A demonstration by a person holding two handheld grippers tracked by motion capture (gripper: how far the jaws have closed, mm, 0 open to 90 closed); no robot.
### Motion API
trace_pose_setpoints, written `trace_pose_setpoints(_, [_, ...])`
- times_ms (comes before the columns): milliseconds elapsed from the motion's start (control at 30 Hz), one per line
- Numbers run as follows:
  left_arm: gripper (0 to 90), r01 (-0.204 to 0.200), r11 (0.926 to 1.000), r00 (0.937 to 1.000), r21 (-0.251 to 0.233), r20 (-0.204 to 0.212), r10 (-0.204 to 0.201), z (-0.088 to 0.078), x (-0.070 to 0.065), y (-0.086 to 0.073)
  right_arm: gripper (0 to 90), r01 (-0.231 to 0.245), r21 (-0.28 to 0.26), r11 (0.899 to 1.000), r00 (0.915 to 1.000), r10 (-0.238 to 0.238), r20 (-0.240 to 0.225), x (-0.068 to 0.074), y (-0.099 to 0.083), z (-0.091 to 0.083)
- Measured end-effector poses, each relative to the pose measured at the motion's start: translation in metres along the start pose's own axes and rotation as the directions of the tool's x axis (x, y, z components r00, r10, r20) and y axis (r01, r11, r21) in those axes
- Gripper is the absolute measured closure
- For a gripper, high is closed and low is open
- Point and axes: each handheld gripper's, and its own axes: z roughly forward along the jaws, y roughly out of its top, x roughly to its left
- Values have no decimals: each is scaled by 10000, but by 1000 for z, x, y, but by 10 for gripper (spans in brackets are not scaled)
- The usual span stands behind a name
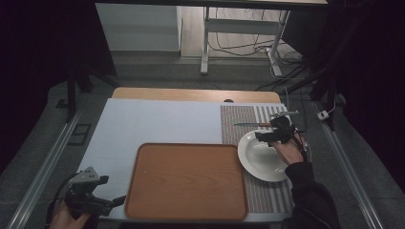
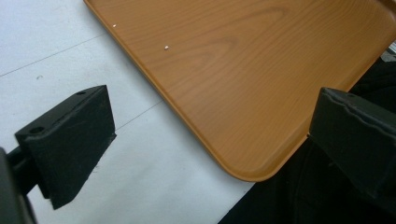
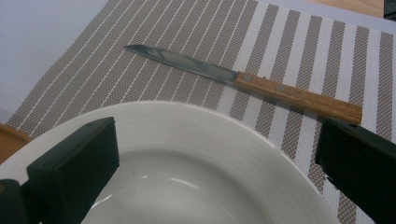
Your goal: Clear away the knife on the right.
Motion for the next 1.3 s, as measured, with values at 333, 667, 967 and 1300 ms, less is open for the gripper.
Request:
trace_pose_setpoints(333, [4, -2, 10000, 10000, -15, -14, 2, 0, 0, 0, 2, -58, 262, 9996, 9998, 53, 201, -9, 18, 18])
trace_pose_setpoints(667, [4, -10, 10000, 10000, -12, -21, 10, 0, 0, 0, 2, -98, 519, 9986, 9988, 73, 480, -19, 31, 39])
trace_pose_setpoints(967, [4, -22, 10000, 10000, -9, -10, 22, 0, 0, 0, 117, -106, 760, 9971, 9978, 56, 658, -34, 39, 53])
trace_pose_setpoints(1300, [4, -30, 10000, 10000, -4, -11, 30, 0, 0, 0, 831, 27, 1318, 9913, 9990, -87, 449, -59, 47, 57])
